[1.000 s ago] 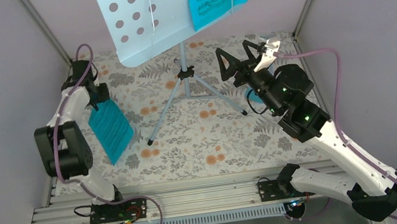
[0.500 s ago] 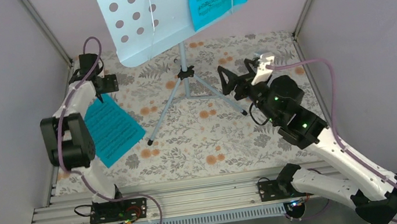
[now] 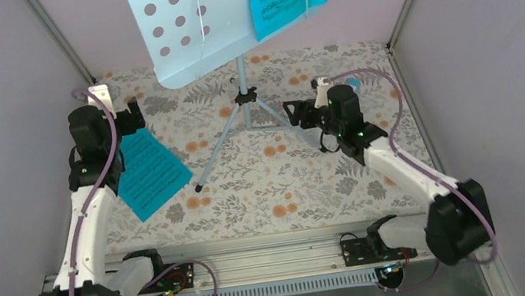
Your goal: Pack up the instrument practice props
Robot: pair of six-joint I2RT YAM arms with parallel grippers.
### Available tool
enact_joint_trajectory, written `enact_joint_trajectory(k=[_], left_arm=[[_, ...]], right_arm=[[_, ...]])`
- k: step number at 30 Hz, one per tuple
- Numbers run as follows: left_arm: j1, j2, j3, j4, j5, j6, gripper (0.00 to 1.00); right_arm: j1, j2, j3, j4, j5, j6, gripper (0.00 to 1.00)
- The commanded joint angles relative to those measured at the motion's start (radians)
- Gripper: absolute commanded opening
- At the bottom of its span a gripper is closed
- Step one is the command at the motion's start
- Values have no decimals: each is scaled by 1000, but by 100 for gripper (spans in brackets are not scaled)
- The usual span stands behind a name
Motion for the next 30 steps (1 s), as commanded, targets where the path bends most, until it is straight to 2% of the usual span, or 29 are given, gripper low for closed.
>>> enact_joint_trajectory(k=[1, 4, 9, 13, 19, 30], left_arm=[[-5, -58, -64, 27, 8, 60, 99], [-6, -81, -88, 27, -40, 76, 99], [-6, -81, -84, 35, -8, 72, 99], [-6, -82, -85, 30, -3, 68, 99], [-6, -131, -105, 45, -50, 65, 99], [-6, -246, -134, 67, -275, 3, 100]], right_arm=[[-85, 178, 85, 134, -210, 33, 77], [-152, 310, 121, 141, -278, 61, 68], [-159, 442, 119, 124, -358, 71, 57], [-155, 412, 29, 145, -366, 84, 58], [-127, 380, -23, 48, -433, 37, 59], [-63, 208, -142, 25, -418, 93, 61]])
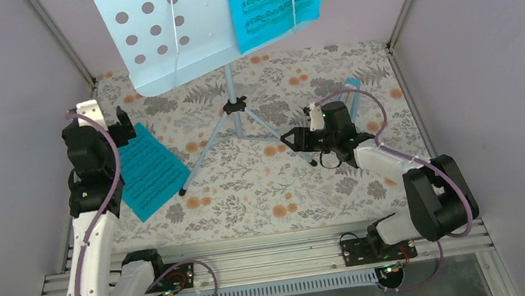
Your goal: Pack up the instrument practice props
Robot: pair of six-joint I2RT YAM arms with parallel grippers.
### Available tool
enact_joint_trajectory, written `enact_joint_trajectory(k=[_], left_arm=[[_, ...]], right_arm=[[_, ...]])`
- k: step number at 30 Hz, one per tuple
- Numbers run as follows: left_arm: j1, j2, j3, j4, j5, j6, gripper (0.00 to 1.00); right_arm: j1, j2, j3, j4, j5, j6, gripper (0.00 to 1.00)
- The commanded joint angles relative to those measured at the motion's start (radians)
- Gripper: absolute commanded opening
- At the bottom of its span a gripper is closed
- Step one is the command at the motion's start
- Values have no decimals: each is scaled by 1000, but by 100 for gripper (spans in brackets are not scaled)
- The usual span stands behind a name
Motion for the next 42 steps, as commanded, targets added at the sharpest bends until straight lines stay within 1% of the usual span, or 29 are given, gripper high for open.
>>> enact_joint_trajectory(k=[1, 3, 6, 8, 9, 11, 12, 13, 14, 16, 17, 19, 20, 23, 26, 29, 31, 32, 34, 36, 39, 42], left_arm=[[-2, -61, -2, 24, -119, -62, 100], [-1, -85, 45, -37, -141, -105, 100], [-1, -128, 156, -161, -186, -152, 100], [-1, -158, 256, -263, -174, -173, 100], [-1, -167, 317, -306, -143, -176, 100], [-1, -160, 493, -391, -8, -164, 100], [-1, -137, 576, -436, 103, -142, 100], [-1, -101, 674, -496, 225, -121, 100], [-1, -30, 767, -562, 344, -106, 99], [-6, 82, 953, -688, 561, -102, 94], [-24, 113, 993, -701, 646, -124, 92], [-36, 136, 1006, -655, 806, -171, 88], [-36, 144, 1008, -631, 864, -192, 86], [-36, 178, 1038, -611, 933, -215, 82], [-51, 217, 1045, -586, 992, -240, 76], [-95, 247, 1074, -577, 995, -251, 74], [-127, 271, 1108, -578, 991, -256, 73], [-147, 286, 1125, -581, 988, -259, 73], [-211, 326, 1167, -593, 958, -260, 71], [-330, 370, 1219, -630, 876, -231, 71], [-506, 447, 1320, -694, 732, -189, 71], [-601, 510, 1402, -734, 637, -165, 71]], right_arm=[[24, -48, -31, -34, -25, 24, 61], [22, -83, -22, -62, 46, 17, 65], [-16, -160, 12, -109, 159, 3, 75], [-59, -217, 38, -119, 195, 5, 80], [-85, -246, 59, -122, 206, 7, 82], [-127, -297, 101, -130, 230, 9, 86], [-141, -319, 125, -135, 249, 8, 87], [-151, -343, 150, -139, 267, 5, 89], [-155, -361, 178, -143, 289, 3, 90], [-157, -398, 229, -147, 313, -5, 90], [-156, -410, 254, -147, 315, -7, 94], [-157, -424, 305, -155, 300, -11, 96], [-156, -428, 329, -163, 285, -12, 96], [-157, -423, 394, -165, 205, -29, 97], [-157, -410, 460, -132, 100, -73, 96], [-157, -372, 534, -88, -53, -110, 92], [-156, -352, 565, -47, -142, -113, 91], [-154, -346, 575, -25, -185, -115, 88], [-150, -329, 596, 4, -242, -120, 86], [-140, -310, 606, 9, -274, -132, 84], [-121, -296, 587, 12, -274, -142, 84], [-116, -299, 535, 24, -251, -150, 83]])
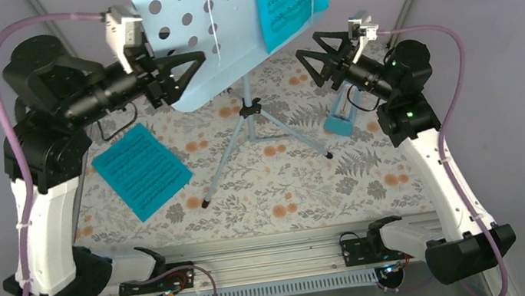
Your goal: Pack up the instrument practice props
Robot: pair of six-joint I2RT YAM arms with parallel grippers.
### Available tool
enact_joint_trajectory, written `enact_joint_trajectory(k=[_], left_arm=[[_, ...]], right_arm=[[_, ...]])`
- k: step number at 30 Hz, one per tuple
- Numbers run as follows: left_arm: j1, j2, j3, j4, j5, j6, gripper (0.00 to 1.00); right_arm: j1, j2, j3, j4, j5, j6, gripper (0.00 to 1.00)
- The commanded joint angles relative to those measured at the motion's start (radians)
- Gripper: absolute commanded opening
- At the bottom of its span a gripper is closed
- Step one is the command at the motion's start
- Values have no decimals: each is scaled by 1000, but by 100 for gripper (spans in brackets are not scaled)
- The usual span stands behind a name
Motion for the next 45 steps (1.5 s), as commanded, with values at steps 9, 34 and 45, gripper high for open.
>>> enact_joint_trajectory(k=[9, 34, 45], left_arm=[[-148, 52, 72, -68, -295, 47, 66], [-146, -114, -129, -75, -403, 63, 77], [-146, -168, -126, -88, -501, 81, 94]], right_arm=[[31, -1, -304, 157, -29, -123, 89], [347, 469, -175, 533, 151, -418, 22], [415, 495, -106, 529, 760, -315, 4]])
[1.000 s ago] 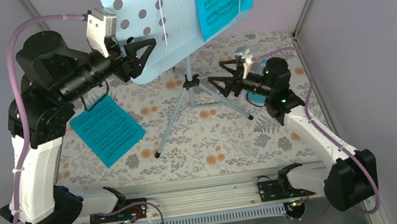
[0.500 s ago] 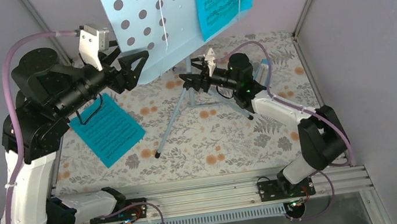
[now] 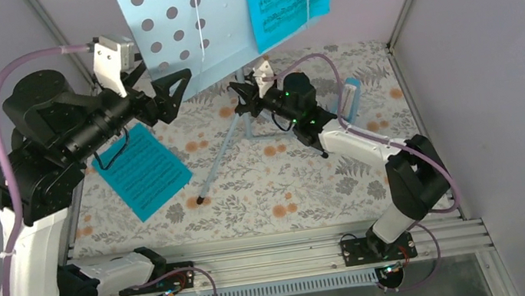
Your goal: Pack up the instrument practice props
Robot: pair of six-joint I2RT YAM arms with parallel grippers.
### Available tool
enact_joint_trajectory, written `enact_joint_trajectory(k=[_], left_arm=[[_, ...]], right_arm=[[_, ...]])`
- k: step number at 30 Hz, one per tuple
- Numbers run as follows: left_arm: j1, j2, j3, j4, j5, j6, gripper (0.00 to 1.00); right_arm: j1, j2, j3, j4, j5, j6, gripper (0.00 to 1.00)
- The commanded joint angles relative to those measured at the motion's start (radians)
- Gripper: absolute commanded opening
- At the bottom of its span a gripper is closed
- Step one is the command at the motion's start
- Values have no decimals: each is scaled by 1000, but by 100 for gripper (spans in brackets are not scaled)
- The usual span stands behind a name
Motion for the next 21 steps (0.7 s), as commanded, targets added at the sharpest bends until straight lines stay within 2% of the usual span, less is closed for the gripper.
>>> enact_joint_trajectory(k=[1, 3, 10, 21], left_arm=[[-2, -45, 25, -18, -105, 6, 96], [-2, -57, 25, -26, -146, 5, 100], [-2, -61, 53, -75, -249, 7, 100], [-2, -41, 28, -67, -191, 26, 100]], right_arm=[[11, 30, 100, 26, 399, 74, 4], [12, 49, 132, 6, 455, 96, 4], [13, 123, 248, -66, 661, 159, 4], [66, 165, 283, -111, 837, 199, 4]])
